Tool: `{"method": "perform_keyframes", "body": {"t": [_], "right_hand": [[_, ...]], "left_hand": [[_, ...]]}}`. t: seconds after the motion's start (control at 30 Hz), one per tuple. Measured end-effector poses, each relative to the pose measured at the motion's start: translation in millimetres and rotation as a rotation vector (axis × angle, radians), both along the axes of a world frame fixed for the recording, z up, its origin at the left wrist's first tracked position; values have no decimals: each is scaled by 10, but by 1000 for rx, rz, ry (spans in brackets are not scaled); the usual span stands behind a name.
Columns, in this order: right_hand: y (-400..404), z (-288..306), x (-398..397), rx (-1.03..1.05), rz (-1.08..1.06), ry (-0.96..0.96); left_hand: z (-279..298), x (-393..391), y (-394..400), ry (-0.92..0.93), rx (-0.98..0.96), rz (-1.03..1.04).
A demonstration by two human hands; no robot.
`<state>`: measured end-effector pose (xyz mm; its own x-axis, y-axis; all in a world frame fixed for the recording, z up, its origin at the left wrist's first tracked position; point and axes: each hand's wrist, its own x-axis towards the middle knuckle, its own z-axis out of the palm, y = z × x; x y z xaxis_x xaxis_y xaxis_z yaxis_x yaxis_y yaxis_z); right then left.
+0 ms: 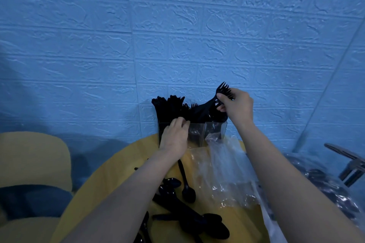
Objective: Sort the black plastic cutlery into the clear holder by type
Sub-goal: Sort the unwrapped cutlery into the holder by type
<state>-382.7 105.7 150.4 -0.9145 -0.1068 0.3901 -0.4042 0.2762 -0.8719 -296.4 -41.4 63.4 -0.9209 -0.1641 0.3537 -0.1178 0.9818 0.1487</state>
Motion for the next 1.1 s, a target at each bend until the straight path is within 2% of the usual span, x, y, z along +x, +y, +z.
{"method": "perform_keyframes", "body": {"t": [0.3, 0.57, 0.77, 1.0, 1.1], "right_hand": [[-125, -62, -30, 74, -10, 98], [-364, -183, -43, 392, 119, 131], [-290, -104, -29, 332, 118, 135], [-369, -98, -47, 610, 215, 165], [-372, -35, -46, 563, 183, 163]], "left_hand": [[-7, -24, -36, 29, 16, -13], [-10, -33, -34, 37, 70, -22], [-7, -35, -45, 22, 70, -21], [2, -21, -52, 20, 86, -32], [10, -11, -68, 5, 81, -41]]}}
